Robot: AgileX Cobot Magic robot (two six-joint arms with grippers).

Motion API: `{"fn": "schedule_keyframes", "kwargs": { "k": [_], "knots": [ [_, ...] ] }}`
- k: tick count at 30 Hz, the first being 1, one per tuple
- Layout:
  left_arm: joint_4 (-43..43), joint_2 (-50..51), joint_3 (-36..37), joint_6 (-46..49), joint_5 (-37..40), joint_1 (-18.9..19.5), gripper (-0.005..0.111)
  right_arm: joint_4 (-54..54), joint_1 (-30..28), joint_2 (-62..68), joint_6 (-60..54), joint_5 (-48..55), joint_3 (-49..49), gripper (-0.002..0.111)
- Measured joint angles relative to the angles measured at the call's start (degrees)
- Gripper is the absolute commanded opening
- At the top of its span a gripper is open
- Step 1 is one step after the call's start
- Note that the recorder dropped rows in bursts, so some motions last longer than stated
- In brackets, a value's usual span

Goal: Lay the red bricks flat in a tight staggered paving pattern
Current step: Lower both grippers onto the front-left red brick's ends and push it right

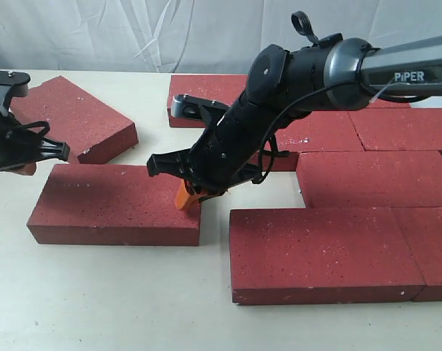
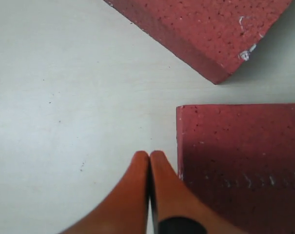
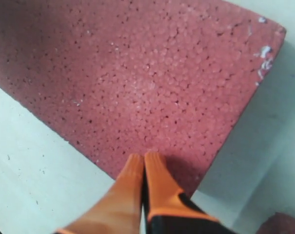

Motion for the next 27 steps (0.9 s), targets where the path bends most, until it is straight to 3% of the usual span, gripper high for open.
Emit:
{"fn": "schedule_keyframes", "kwargs": {
  "k": [16, 27],
  "knots": [
    [1.77, 4.65, 0.12, -1.26, -1.00, 0.90, 0.000, 0.33, 0.00, 1.60, -0.21, -2.53, 0.00, -0.001],
    [-11.14, 6.79, 0.12, 5.28, -1.00, 2.03, 0.000, -1.56, 0.00, 1.60, -0.21, -5.13, 0.00, -0.001]
  ]
}}
